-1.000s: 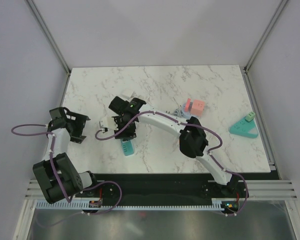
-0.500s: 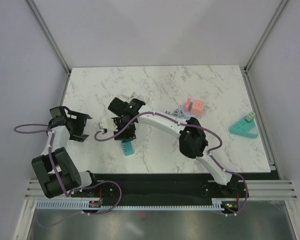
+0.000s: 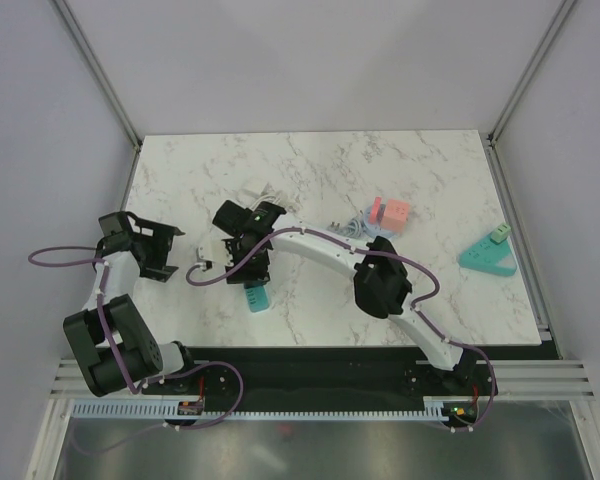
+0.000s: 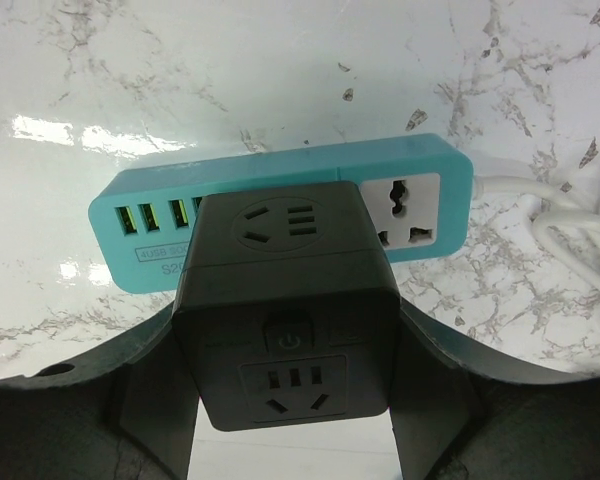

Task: Insert the plug

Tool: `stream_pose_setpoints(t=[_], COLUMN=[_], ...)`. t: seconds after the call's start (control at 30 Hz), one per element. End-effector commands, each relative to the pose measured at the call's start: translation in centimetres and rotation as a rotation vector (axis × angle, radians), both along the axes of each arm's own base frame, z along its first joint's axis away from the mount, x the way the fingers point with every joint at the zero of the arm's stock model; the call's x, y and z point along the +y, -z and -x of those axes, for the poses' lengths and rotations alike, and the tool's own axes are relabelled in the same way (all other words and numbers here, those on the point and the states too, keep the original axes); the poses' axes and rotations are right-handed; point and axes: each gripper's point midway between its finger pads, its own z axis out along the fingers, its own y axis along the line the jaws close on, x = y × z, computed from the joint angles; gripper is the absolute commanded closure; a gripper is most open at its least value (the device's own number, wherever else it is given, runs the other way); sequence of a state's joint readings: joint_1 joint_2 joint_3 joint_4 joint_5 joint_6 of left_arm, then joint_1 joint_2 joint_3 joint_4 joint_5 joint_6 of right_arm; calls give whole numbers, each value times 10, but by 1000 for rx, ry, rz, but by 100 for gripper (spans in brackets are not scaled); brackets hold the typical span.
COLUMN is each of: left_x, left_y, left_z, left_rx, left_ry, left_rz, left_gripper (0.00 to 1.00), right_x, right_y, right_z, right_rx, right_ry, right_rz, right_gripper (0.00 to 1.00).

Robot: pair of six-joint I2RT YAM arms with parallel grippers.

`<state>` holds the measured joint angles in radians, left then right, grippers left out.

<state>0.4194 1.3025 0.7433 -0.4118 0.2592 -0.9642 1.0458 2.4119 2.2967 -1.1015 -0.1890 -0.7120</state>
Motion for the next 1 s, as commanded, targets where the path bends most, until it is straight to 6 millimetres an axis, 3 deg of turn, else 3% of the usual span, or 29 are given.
stream_pose_setpoints(t=[0.0, 0.2, 0.43, 0.97], left_x=[2, 5, 17, 41], left_y=[-8, -6, -6, -45], left_z=[-8, -8, -11, -37], left_rx=[-37, -28, -22, -66], left_ry=[-20, -37, -57, -79], left_rz=[18, 7, -23, -103], left_gripper=[0, 0, 0, 0], right_x=[6, -2, -14, -34], right_y=[6, 34, 66, 115], right_z=[-2, 0, 16, 44], right_rx=[-5, -30, -15, 162], right_ry=[37, 72, 71, -13], right_rz=[7, 84, 184, 270], right_gripper=[100, 100, 100, 100])
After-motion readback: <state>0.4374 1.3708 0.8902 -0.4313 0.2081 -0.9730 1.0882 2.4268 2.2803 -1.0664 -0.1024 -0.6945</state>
